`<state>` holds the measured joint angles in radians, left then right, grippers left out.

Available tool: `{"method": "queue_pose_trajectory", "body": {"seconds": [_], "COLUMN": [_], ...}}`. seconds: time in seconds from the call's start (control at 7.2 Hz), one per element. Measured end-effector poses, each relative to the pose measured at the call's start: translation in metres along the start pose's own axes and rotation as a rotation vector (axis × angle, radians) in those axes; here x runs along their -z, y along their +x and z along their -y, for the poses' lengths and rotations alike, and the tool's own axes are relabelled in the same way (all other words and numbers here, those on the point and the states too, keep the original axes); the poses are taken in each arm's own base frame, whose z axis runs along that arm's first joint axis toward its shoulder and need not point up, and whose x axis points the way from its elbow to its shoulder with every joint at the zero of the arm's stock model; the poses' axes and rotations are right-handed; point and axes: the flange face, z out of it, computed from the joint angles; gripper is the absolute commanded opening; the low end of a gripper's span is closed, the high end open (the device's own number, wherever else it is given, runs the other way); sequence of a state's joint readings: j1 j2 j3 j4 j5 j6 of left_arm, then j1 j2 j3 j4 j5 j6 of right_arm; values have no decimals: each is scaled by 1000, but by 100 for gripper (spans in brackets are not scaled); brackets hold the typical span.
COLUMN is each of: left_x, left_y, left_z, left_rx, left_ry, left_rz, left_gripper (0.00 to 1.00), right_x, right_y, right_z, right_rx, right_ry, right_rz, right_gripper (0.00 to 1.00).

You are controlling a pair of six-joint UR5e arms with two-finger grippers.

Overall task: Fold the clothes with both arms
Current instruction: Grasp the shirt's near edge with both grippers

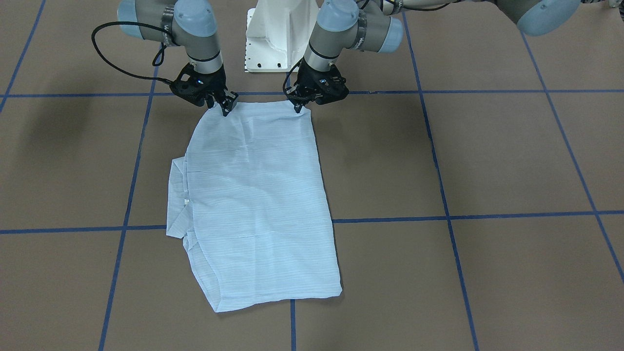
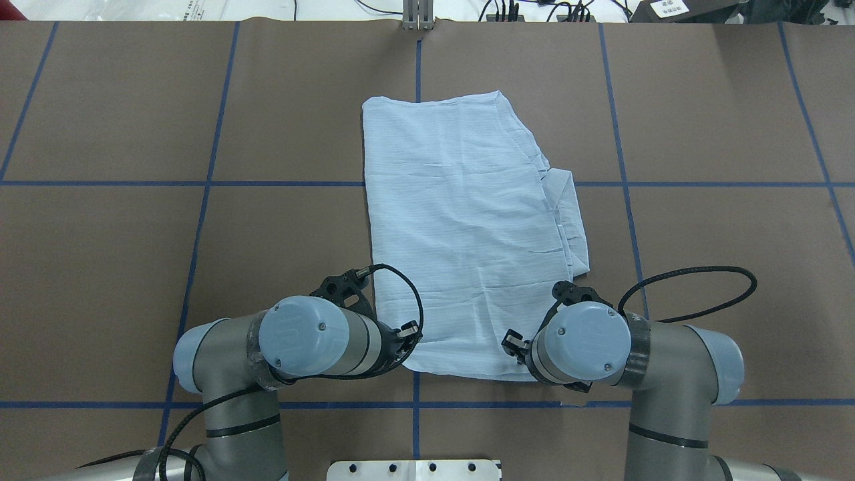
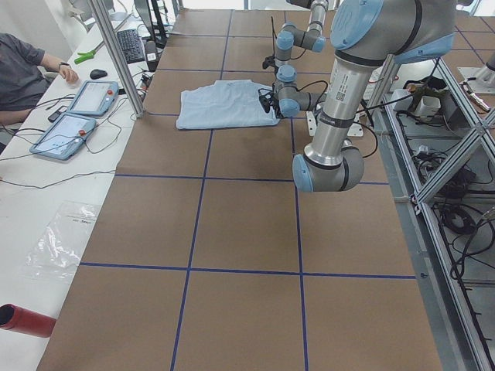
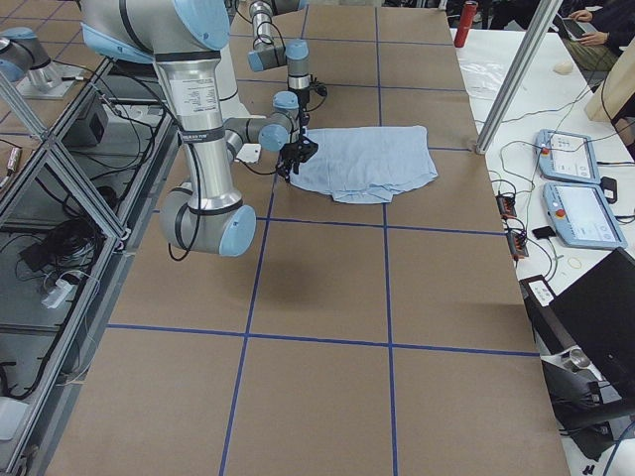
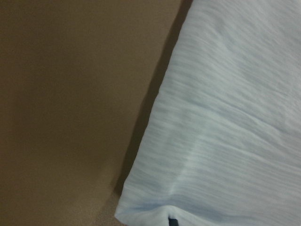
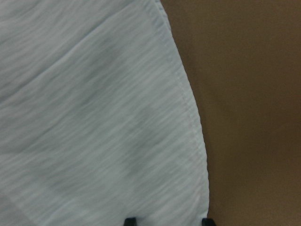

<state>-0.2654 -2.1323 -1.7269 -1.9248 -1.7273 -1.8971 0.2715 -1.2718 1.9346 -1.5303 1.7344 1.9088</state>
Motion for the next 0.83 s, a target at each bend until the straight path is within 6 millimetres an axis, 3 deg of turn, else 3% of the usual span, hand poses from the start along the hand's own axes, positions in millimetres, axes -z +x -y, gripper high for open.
{"method": "queue_pose_trajectory", "body": {"seconds": [0.42,0.83], "left_x": [0,0], "left_y": [0,0], "left_z": [1,1], "left_rx": [0,-1], "left_ry": [1,2], "left_rz": [1,0], "left_gripper": [0,0], "right_x": [2,8], "right_y": [-2,-5], "right_z": [-1,0], "right_rx": [2,0], "right_ry": [-3,-8], "right_rz": [3,16], "right_gripper": [0,0]}}
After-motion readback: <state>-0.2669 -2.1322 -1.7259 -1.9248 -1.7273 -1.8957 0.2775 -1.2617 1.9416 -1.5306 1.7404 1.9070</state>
